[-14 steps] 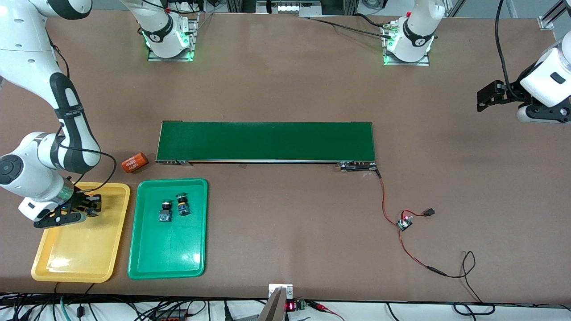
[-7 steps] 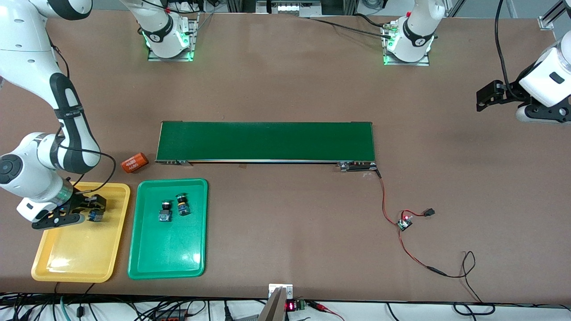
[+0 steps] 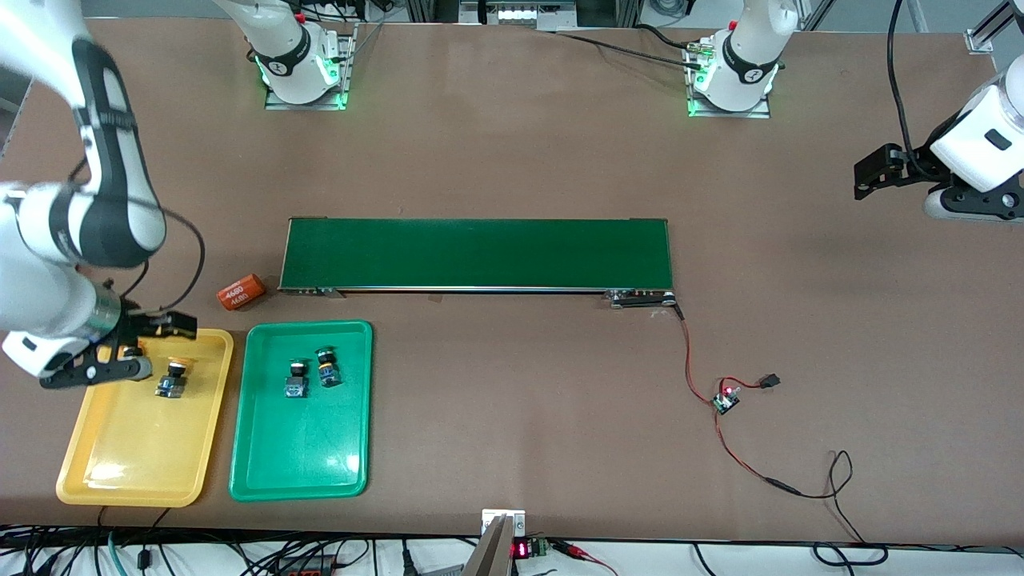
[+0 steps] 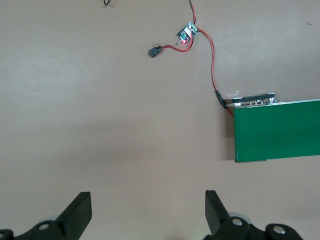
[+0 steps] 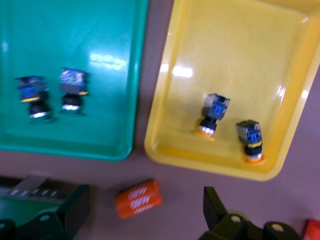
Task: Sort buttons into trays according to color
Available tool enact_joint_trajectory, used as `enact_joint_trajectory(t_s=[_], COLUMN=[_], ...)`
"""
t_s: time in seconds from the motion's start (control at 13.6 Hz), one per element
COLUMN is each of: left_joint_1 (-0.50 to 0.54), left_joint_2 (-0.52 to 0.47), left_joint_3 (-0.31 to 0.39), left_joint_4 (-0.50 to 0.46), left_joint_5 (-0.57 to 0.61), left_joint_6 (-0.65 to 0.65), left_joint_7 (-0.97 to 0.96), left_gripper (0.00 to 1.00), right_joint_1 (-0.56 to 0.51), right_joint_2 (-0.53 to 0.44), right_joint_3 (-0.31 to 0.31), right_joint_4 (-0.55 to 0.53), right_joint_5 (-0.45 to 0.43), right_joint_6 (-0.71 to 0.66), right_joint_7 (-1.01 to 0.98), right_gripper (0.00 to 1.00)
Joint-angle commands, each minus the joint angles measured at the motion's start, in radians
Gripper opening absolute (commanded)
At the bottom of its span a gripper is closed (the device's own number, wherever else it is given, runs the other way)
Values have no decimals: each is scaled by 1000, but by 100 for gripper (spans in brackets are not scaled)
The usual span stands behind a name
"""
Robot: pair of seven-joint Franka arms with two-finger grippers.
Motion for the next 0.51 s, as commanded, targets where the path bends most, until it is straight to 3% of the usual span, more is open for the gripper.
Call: enact_joint_trajectory(t_s=[0.0,0.44], left_joint_1=[3,3], left_joint_2=[-9,-14], left_joint_3=[-7,-7], left_joint_4=[9,9], left_joint_5=[20,19], left_joint_6=[-20,-23], left_joint_7=[25,25], left_gripper=[100,100], right_joint_1=[39,79], right_joint_2=[-134,-257], right_joint_3=[-7,16], right_joint_4=[-32,-51], right_joint_5=[7,26], right_joint_6=[-132,-296], right_joint_7=[32,115], right_gripper=[100,100])
